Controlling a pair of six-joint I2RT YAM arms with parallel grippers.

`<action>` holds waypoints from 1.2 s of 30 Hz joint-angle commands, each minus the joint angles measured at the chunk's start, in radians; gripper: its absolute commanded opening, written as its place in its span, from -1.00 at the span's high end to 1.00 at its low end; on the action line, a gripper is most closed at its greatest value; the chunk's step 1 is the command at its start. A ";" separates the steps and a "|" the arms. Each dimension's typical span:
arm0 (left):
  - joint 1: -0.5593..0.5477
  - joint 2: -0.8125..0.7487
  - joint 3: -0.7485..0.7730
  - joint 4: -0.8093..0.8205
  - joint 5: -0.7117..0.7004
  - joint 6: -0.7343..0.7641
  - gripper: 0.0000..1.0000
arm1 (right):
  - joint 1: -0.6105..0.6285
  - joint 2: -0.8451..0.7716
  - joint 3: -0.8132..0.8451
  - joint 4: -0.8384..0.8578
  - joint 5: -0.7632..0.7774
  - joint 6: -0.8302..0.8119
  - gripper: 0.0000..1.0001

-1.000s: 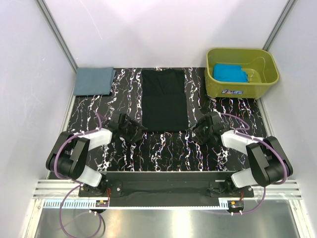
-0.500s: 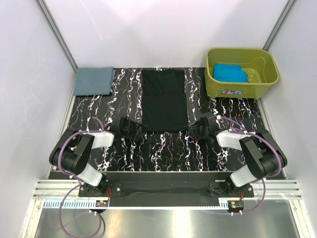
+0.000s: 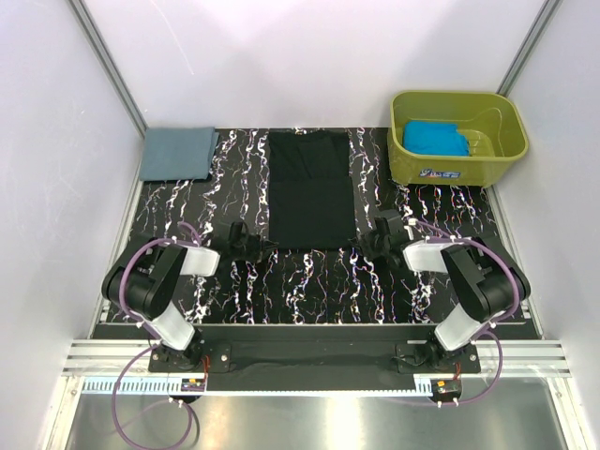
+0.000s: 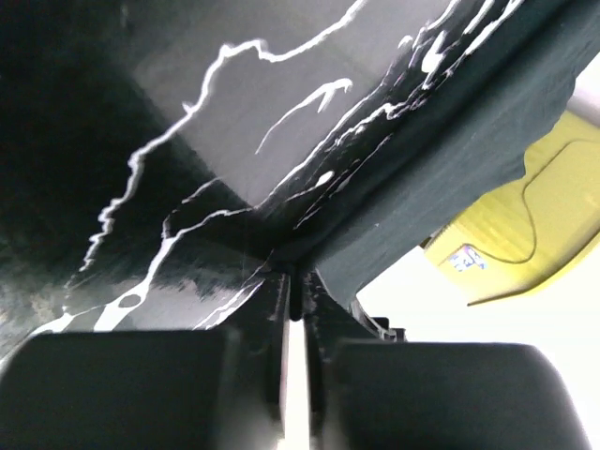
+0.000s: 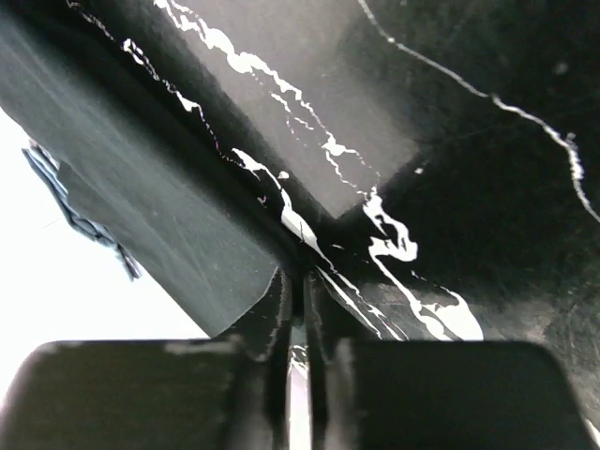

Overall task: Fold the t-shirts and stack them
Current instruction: Fold the tshirt

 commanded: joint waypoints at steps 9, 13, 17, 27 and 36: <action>-0.074 -0.225 -0.165 -0.152 -0.033 0.005 1.00 | 0.022 -0.261 -0.111 -0.319 -0.025 -0.062 1.00; -0.163 -0.443 -0.256 -0.272 -0.079 -0.085 1.00 | 0.069 -0.470 -0.186 -0.489 -0.025 -0.024 1.00; -0.284 -0.690 -0.297 -0.474 -0.151 -0.142 1.00 | 0.153 -0.694 -0.216 -0.672 -0.018 0.022 1.00; -0.525 -1.066 -0.259 -0.811 -0.335 -0.322 1.00 | 0.246 -1.038 -0.187 -0.994 -0.030 0.062 1.00; -0.547 -0.900 0.109 -0.916 -0.450 -0.075 1.00 | 0.244 -0.962 -0.003 -1.022 -0.005 -0.035 1.00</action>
